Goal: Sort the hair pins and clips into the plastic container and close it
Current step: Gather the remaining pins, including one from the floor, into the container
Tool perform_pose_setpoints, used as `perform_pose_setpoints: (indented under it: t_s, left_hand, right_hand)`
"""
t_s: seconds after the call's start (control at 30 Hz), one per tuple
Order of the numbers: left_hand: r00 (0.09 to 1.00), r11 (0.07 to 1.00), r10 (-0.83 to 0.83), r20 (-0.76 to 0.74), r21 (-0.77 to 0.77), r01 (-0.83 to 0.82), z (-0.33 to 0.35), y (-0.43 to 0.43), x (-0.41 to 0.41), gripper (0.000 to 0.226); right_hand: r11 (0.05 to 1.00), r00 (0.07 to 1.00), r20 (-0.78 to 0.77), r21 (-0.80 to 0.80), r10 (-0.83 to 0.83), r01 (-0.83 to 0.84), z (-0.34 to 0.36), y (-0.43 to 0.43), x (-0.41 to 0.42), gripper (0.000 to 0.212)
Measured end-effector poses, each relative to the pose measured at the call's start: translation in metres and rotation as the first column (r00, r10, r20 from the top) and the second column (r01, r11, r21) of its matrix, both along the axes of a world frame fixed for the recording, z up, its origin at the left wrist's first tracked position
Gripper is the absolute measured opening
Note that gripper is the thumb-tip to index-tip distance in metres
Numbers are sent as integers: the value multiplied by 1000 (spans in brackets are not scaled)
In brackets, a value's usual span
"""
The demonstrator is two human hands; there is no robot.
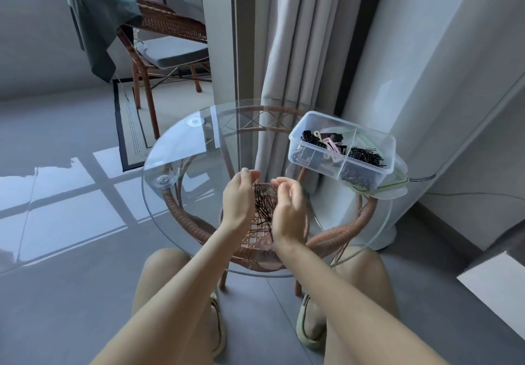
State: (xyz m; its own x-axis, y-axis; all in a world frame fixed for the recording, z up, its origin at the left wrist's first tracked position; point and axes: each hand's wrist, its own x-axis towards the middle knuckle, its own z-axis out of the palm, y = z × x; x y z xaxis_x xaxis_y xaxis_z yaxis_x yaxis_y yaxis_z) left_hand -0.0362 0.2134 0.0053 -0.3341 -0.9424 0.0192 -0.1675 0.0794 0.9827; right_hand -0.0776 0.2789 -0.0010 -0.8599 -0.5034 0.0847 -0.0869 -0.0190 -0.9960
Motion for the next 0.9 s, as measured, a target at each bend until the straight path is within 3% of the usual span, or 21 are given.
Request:
perform_pose_setpoints:
  t_s: [0.1,0.2,0.27,0.3,0.37,0.43,0.5,0.57,0.63,0.7,0.77,0.9]
  left_hand:
    - [950,959,65,-305,284,26,7,-9,4,38]
    - [920,919,100,-380,389,61,12,-17,18,38]
    - [978,959,24,-209,280,36,17,-20,34,30]
    - [999,989,-48,10,140,46,22,-18,42,28]
    - [869,973,-123,479,-116,201,24,-7,53,36]
    - [670,916,-74,738,-215,339,21,10,54,61]
    - [557,876,-12,830,-260,407,15,22,46,72]
    - [555,851,-27,831,-272,449,13,24,36,65]
    - [607,843,-105,788,-254,475,16,18,27,49]
    - [629,815,-168,759,-252,521,21,10,25,37]
    - [630,795,-231,741,-230,562,24,2,29,33]
    - [611,760,-357,706,-161,630,34,-9,46,44]
  right_hand:
    - [991,990,140,-136,34,-15,4,-19,11,21]
    - [964,933,358,-258,27,71,12,-25,9,25]
    - [965,918,395,-255,43,64,16,-18,-5,26]
    - [981,944,323,-194,67,-3,17,-13,-15,28]
    - [961,963,41,69,267,-269,20,-1,-41,47]
    - [748,777,-173,459,605,-480,26,5,-64,70]
    - [482,485,-236,735,842,-477,35,-4,-75,81]
    - [291,279,-180,854,943,-431,43,-21,-76,82]
    - [169,172,-107,900,979,-403,50,-37,-75,76]
    - [123,83,-100,927,992,-355,54,-44,-76,65]
    - [148,43,-142,938,989,-312,55,-41,-81,54]
    - [257,85,-243,910,966,-324,46,-17,-87,50]
